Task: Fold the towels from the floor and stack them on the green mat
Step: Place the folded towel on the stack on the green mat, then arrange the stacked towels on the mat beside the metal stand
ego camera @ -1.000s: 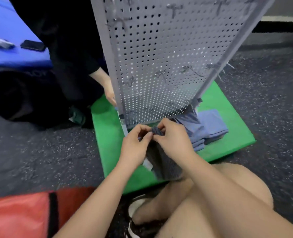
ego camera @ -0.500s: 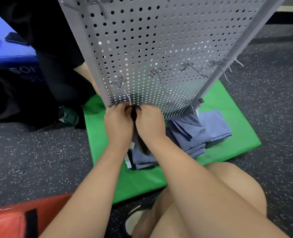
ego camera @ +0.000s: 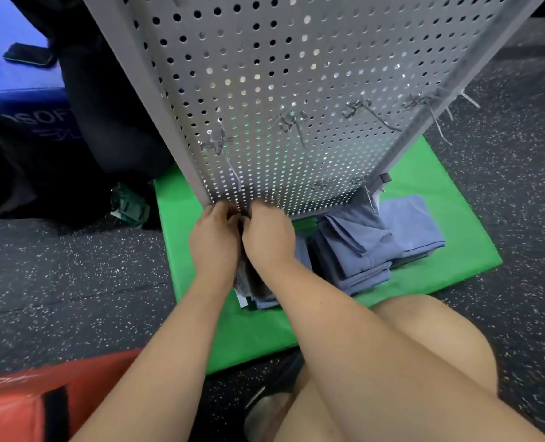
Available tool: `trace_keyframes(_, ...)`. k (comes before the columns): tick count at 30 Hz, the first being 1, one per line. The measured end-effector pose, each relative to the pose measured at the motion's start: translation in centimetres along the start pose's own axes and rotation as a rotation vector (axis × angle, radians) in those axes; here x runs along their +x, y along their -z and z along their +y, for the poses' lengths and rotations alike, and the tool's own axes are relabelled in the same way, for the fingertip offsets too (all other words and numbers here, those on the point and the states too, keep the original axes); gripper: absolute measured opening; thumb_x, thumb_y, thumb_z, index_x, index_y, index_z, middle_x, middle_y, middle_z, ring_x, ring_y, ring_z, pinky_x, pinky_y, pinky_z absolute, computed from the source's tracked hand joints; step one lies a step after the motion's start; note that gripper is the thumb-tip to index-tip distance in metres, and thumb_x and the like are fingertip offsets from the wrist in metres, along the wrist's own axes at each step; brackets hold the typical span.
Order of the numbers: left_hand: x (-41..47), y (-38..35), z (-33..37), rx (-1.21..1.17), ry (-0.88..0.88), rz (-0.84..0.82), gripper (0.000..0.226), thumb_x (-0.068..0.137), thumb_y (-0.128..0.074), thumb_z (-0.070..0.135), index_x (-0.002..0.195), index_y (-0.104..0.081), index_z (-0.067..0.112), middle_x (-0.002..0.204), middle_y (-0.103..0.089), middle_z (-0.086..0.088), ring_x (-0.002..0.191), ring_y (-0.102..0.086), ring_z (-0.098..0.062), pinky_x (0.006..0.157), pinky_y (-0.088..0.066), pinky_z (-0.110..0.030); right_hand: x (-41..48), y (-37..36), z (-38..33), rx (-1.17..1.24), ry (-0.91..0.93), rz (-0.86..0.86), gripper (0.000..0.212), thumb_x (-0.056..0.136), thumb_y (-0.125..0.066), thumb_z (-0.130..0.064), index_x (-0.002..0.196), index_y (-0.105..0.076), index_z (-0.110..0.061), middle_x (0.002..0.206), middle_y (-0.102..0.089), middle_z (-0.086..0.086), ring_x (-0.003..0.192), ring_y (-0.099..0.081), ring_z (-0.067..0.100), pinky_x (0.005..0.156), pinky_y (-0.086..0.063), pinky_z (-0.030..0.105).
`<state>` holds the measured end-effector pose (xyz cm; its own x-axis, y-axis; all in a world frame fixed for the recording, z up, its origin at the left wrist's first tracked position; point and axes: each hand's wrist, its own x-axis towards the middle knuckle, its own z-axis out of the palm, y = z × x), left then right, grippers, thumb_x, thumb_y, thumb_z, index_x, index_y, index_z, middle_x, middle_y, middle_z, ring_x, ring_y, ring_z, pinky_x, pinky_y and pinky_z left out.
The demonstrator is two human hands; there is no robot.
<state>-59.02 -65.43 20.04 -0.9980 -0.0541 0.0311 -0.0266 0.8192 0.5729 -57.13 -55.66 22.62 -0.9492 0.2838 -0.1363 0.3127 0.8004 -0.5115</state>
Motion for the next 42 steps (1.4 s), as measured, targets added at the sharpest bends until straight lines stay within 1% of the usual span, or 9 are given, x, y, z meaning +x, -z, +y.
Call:
trace_keyframes(5, -1.0, 0.2, -0.8, 0.012, -0.077, -0.010, 0.014, 0.092, -0.061, 0.020, 0.096, -0.073, 0.024, 0.109, -0.063, -0.001, 0.078, -0.063, -0.034, 0.064, -0.052, -0.045, -1.0, -0.6, 0.1, 0.066, -0.055, -0.224, 0.016, 0.099, -0.054, -0.006, 0.108, -0.067, -0.005, 0.111, -0.071, 0.020, 0.105, -0.066, 0.041, 0.072, -0.041, 0.038)
trace_keyframes(8, -1.8, 0.0, -1.9, -0.073, -0.080, -0.029, 0.014, 0.096, -0.067, 0.022, 0.103, -0.078, 0.026, 0.106, -0.066, 0.000, 0.084, -0.065, -0.026, 0.073, -0.052, -0.037, -1.2, -0.5, 0.8, 0.135, -0.065, -0.336, 0.026, 0.105, -0.049, -0.012, 0.120, -0.069, -0.005, 0.126, -0.069, 0.022, 0.119, -0.062, 0.043, 0.087, -0.049, 0.040)
trace_keyframes(14, -3.5, -0.2, -1.6, -0.334, 0.162, -0.048, 0.020, 0.093, -0.077, 0.031, 0.113, -0.074, 0.028, 0.093, -0.076, 0.013, 0.081, -0.067, 0.002, 0.080, -0.052, -0.027, -1.2, -0.2, 2.9, 0.341, -0.127, -0.539, 0.056, 0.104, -0.043, -0.004, 0.158, -0.051, -0.016, 0.161, -0.052, 0.011, 0.147, -0.048, 0.032, 0.121, -0.040, 0.040)
trace_keyframes(19, -3.6, -0.6, -0.8, -0.492, 0.372, -0.141, 0.027, 0.088, -0.079, 0.031, 0.110, -0.063, 0.029, 0.096, -0.075, 0.010, 0.091, -0.072, -0.014, 0.088, -0.058, -0.037, -1.6, 0.5, 4.5, 0.820, -0.354, -0.640, 0.072, 0.099, -0.033, 0.019, 0.162, -0.044, -0.014, 0.163, -0.045, 0.009, 0.149, -0.041, 0.021, 0.107, -0.039, 0.028)
trace_keyframes(23, -5.5, -2.1, -1.8, -0.481, 0.422, -0.263, 0.030, 0.090, -0.074, 0.039, 0.112, -0.061, 0.024, 0.105, -0.075, 0.000, 0.101, -0.071, -0.028, 0.095, -0.058, -0.045, -2.3, 0.1, 5.5, 0.770, -0.388, -0.696, 0.073, 0.100, -0.032, 0.018, 0.165, -0.038, -0.014, 0.167, -0.042, 0.012, 0.154, -0.040, 0.028, 0.108, -0.041, 0.030)
trace_keyframes(28, -6.3, -2.0, -1.7, -0.375, 0.345, -0.235, 0.033, 0.097, -0.073, 0.035, 0.123, -0.061, 0.019, 0.116, -0.073, -0.007, 0.108, -0.069, -0.030, 0.095, -0.055, -0.044, -1.8, 0.4, 6.5, 0.576, -0.327, -0.599, 0.054, 0.102, -0.044, 0.003, 0.152, -0.057, -0.011, 0.154, -0.059, 0.014, 0.140, -0.056, 0.031, 0.119, -0.046, 0.042)
trace_keyframes(34, -9.6, -1.2, 1.1, -0.026, -0.160, 0.098, 0.053, 0.075, -0.077, 0.011, 0.125, -0.060, 0.015, 0.129, -0.056, -0.009, 0.123, -0.051, -0.034, 0.104, -0.042, -0.047, -1.2, 3.5, 9.5, 0.003, -0.125, -0.677, 0.040, 0.100, -0.054, -0.003, 0.138, -0.067, -0.003, 0.142, -0.067, 0.019, 0.128, -0.064, 0.036, 0.106, -0.054, 0.042)
trace_keyframes(39, -11.4, -5.8, 2.5, 0.190, -0.455, -0.289, 0.022, 0.077, -0.071, 0.009, 0.095, -0.064, 0.019, 0.091, -0.062, -0.006, 0.085, -0.060, -0.036, 0.068, -0.036, -0.043, -1.6, 5.7, 12.2, -0.038, -0.251, -0.615, 0.036, 0.104, -0.054, -0.007, 0.137, -0.067, 0.000, 0.139, -0.068, 0.021, 0.123, -0.066, 0.035, 0.102, -0.055, 0.040)
trace_keyframes(42, -12.0, -8.9, 1.5, 0.407, -0.517, -0.474, 0.022, 0.073, -0.079, 0.017, 0.087, -0.062, 0.016, 0.077, -0.058, -0.008, 0.074, -0.061, -0.037, 0.060, -0.039, -0.043, -2.2, 5.7, 13.4, -0.055, -0.256, -0.601, 0.033, 0.104, -0.054, -0.008, 0.133, -0.068, 0.000, 0.132, -0.070, 0.021, 0.102, -0.063, 0.030, 0.089, -0.055, 0.037)
